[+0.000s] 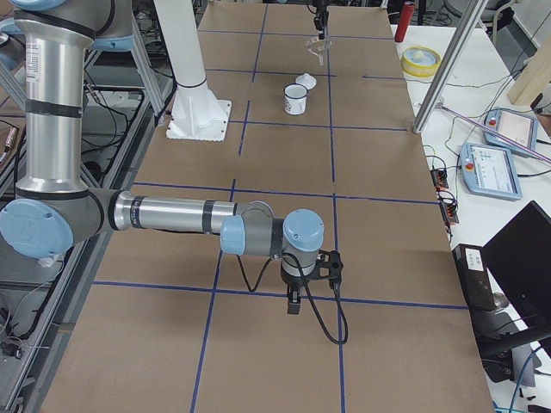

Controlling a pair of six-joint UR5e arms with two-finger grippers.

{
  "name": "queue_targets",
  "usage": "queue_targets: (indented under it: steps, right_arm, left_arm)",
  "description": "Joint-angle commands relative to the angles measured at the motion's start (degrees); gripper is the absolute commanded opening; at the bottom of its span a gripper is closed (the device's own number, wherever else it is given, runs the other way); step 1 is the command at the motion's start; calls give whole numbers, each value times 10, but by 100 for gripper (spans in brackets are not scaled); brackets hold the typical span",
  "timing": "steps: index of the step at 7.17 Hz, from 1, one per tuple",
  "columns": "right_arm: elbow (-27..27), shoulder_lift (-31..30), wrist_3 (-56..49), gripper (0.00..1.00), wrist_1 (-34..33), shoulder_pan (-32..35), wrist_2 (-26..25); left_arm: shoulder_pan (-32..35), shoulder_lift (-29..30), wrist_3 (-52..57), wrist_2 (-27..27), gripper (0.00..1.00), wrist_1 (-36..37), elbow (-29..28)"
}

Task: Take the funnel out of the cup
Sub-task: 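Lift the funnel out of the mug and carry it farther from the robot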

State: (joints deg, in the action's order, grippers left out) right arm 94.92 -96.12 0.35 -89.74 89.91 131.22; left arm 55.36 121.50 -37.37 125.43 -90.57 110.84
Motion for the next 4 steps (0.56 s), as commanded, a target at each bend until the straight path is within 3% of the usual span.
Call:
queue_targets:
  steps: [1, 2, 4]
  right_arm:
    - [0, 0, 0, 100, 0, 0, 0]
    - [0, 0, 0, 100, 0, 0, 0]
    - [0, 1, 0, 100, 0, 0, 0]
  left_arm:
    - [7, -27, -1, -94, 0, -197, -82]
    - [7, -35, -17, -124, 0, -276, -124]
    - [-6, -69, -89, -267, 0, -423, -181]
